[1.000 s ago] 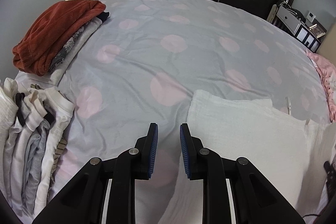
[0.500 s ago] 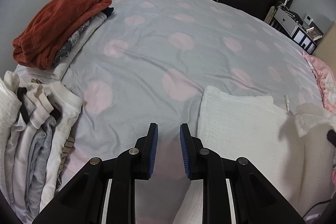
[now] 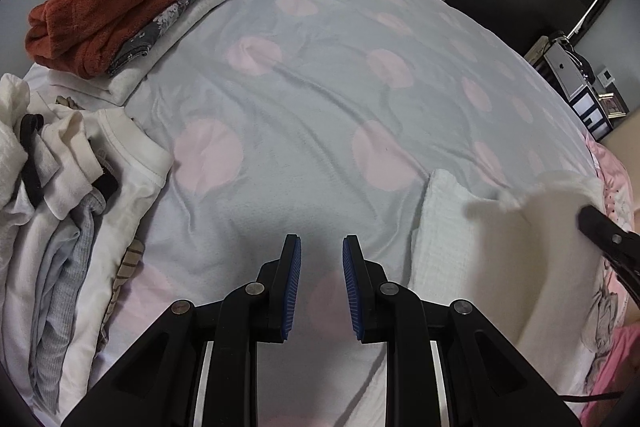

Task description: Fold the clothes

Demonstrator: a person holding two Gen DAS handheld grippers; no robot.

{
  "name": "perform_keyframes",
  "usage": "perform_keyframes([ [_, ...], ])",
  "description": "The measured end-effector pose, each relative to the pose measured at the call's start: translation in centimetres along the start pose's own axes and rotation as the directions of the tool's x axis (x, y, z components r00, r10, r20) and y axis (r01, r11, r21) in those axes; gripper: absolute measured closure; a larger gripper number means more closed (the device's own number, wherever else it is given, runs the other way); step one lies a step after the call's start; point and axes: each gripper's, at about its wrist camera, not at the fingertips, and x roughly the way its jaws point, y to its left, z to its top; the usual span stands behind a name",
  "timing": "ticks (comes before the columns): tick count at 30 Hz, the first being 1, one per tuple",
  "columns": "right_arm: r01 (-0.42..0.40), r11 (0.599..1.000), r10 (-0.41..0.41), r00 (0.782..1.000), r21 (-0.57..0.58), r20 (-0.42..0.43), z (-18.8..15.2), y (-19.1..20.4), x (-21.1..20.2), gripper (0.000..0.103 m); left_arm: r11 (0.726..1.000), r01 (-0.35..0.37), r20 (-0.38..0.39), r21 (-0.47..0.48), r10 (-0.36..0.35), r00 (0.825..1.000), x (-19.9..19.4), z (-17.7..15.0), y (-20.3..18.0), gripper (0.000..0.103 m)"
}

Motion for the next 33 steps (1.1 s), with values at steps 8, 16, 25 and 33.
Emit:
perform_keyframes([
  [8, -0.018, 1.000, 0.017, 0.992, -0.010, -0.125, -1.5, 1.2, 7.2, 0.097, 0.999, 0.014, -0.026, -0.031, -0.015, 1.000, 1.1, 0.2, 0.5, 0.080],
  [16, -0.024, 0.999, 0.014, 0.970, -0.040, -0.245, -3.9, 0.8, 11.8, 0.097, 1.000, 0.012, -0.051, -0.027, -0.014, 0.999, 2.3, 0.5, 0.4, 0.080],
  [25, -0.001, 0.989, -0.034, 0.973, -0.151, -0.228, -4.1, 1.8, 9.9, 0.091, 1.000, 0.016, -0.074, 0.027, -0.014, 0.997, 2.9, -0.1, -1.4, 0.080],
  [33, 0.035, 0.982, -0.059, 0.991, -0.188, -0.123, -5.7, 1.2, 2.6, 0.091, 0.990, -0.049, -0.045, 0.129, 0.055, 0.997, 1.2, -2.1, -3.7, 0.080],
])
